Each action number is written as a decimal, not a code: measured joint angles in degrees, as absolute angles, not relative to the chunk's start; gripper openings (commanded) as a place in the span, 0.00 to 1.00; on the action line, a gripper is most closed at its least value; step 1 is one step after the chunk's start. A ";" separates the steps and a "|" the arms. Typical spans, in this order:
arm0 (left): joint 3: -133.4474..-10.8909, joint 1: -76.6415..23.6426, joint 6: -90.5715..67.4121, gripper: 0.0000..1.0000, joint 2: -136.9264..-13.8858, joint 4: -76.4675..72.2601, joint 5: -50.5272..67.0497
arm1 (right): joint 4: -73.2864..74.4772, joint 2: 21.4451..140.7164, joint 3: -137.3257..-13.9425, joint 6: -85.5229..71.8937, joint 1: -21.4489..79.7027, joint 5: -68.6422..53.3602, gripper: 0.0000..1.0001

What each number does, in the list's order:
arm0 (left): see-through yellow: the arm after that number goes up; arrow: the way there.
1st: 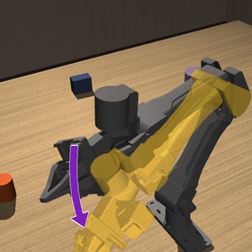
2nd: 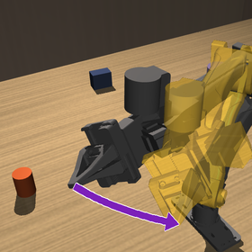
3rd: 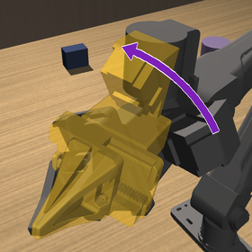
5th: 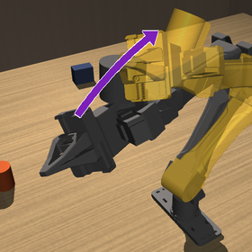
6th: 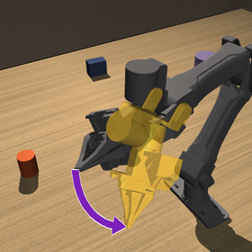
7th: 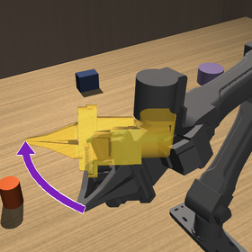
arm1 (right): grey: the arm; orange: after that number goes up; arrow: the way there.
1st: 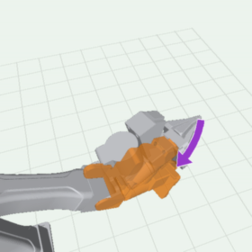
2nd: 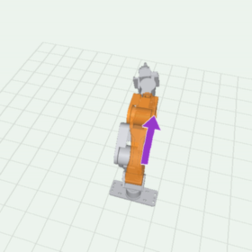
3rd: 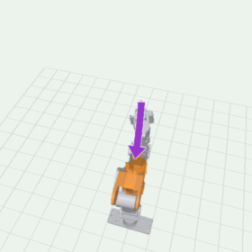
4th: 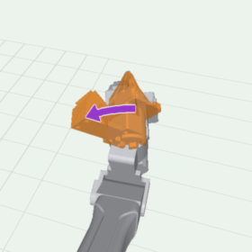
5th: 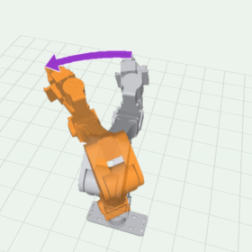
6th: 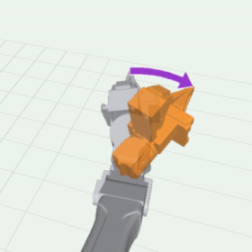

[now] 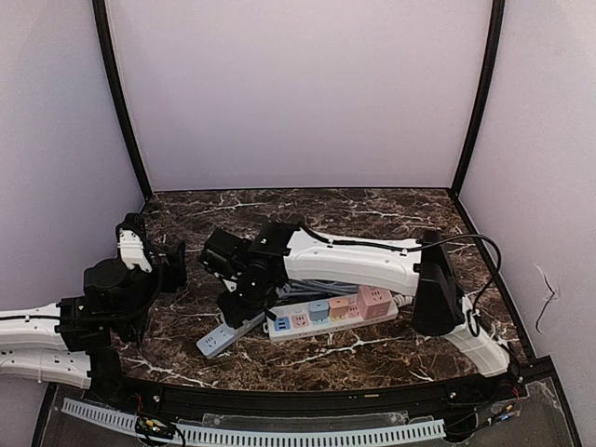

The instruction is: Insert the plug

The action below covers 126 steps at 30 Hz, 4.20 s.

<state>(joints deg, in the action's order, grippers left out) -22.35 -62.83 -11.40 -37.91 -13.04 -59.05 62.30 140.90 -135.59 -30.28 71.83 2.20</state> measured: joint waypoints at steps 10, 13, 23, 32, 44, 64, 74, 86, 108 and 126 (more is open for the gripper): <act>-22.35 -62.50 -11.42 0.80 -37.08 -12.99 -59.05 | 54.37 132.40 -120.44 -29.41 72.10 2.59 0.00; -22.35 -62.50 -11.42 0.80 -37.65 -12.97 -58.96 | 53.98 131.63 -119.20 -29.06 72.07 2.70 0.00; -22.35 -62.50 -11.90 0.79 -37.67 -11.88 -58.26 | 56.10 129.51 -116.84 -27.68 72.07 4.19 0.00; -22.35 -62.46 -12.25 0.79 -36.82 -11.84 -57.87 | 65.23 136.22 -129.16 -25.61 71.99 4.54 0.00; -22.35 -62.28 -12.27 0.79 -36.77 -11.84 -57.82 | 70.54 141.05 -137.56 -24.43 71.33 2.90 0.00; -22.35 -62.24 -12.27 0.79 -36.60 -11.84 -57.65 | 71.18 143.41 -140.14 -25.56 70.96 0.25 0.05; -22.35 -62.24 -12.27 0.79 -36.36 -11.84 -57.65 | 67.13 140.03 -133.51 -25.56 71.50 1.58 0.00; -22.35 -62.24 -12.27 0.79 -36.82 -11.86 -57.60 | 52.93 128.46 -113.62 -25.93 73.10 6.59 0.00; -22.35 -62.17 -12.53 0.78 -37.45 -11.86 -57.28 | 53.43 117.23 -98.10 -21.85 70.67 6.57 0.00; -22.35 -62.00 -12.71 0.78 -37.80 -11.84 -56.55 | 65.67 126.63 -111.87 -21.41 69.52 5.41 0.00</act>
<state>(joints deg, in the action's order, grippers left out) -22.35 -62.00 -12.71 -37.80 -11.84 -56.55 65.67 126.63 -111.87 -21.41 69.52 5.41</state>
